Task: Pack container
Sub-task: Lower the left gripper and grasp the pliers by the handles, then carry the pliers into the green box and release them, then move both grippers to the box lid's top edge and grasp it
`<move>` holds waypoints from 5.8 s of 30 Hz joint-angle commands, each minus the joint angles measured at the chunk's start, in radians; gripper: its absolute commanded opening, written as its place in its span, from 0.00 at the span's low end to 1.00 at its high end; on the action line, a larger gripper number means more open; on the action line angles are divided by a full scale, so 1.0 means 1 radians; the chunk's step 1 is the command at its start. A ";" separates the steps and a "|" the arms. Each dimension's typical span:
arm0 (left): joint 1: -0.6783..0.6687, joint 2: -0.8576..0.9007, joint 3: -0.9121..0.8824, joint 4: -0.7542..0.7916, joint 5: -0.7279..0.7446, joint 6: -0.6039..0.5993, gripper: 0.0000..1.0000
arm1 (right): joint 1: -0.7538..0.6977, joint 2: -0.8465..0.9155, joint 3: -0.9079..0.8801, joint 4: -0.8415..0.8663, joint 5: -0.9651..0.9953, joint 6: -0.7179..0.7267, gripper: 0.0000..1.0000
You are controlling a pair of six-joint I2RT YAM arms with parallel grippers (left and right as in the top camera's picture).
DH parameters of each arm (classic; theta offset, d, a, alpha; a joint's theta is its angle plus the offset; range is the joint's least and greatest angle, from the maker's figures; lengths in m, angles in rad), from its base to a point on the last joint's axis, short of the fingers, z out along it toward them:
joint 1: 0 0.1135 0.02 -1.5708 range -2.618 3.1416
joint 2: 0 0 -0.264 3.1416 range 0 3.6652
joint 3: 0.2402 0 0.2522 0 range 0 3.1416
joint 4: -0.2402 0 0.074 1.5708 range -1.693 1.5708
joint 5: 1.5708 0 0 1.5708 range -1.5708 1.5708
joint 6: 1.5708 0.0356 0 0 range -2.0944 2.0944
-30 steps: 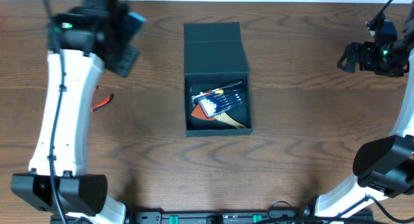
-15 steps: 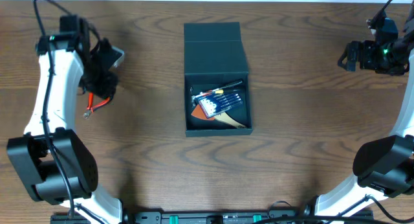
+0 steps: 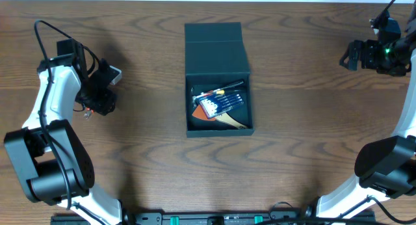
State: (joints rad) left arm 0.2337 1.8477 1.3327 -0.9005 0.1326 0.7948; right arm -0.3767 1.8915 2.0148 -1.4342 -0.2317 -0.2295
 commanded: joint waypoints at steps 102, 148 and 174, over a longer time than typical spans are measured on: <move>-0.144 0.016 0.190 -0.033 0.014 -0.192 0.06 | -0.002 0.005 -0.002 -0.017 -0.004 0.056 0.99; -0.895 0.265 0.383 -0.101 0.018 0.016 0.07 | -0.002 0.005 -0.002 -0.002 0.000 -0.004 0.99; -0.879 0.031 0.413 -0.102 -0.130 -0.158 0.52 | -0.002 0.005 -0.002 0.015 -0.051 -0.003 0.99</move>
State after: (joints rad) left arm -0.6613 1.9686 1.7164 -0.9955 0.0750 0.7380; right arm -0.3767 1.8915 2.0148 -1.4220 -0.2371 -0.2192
